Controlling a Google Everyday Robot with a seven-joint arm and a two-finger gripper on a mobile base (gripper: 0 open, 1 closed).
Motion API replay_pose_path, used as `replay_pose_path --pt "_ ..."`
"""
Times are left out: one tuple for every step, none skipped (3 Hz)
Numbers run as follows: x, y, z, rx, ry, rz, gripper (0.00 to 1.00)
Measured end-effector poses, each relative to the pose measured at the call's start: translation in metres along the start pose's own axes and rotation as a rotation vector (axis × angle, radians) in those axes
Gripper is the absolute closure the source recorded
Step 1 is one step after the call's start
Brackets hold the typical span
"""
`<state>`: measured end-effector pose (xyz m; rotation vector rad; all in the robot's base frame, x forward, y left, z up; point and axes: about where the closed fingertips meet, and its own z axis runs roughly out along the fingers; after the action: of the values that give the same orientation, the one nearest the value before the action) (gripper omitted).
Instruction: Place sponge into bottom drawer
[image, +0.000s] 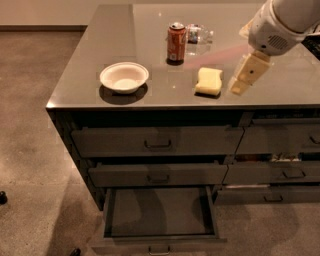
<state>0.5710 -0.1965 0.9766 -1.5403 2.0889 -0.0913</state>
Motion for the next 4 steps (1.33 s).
replay_pose_path --pt "-0.012 -0.044 0.04 0.031 -0.11 0.106 0.0" --pt "-0.004 -0.065 0.079 0.035 -0.155 0.223 0.0" --pt "0.004 -0.075 0.129 0.0 -0.159 0.329 0.04" --pt "0.008 -0.077 0.153 -0.022 -0.144 0.372 0.27"
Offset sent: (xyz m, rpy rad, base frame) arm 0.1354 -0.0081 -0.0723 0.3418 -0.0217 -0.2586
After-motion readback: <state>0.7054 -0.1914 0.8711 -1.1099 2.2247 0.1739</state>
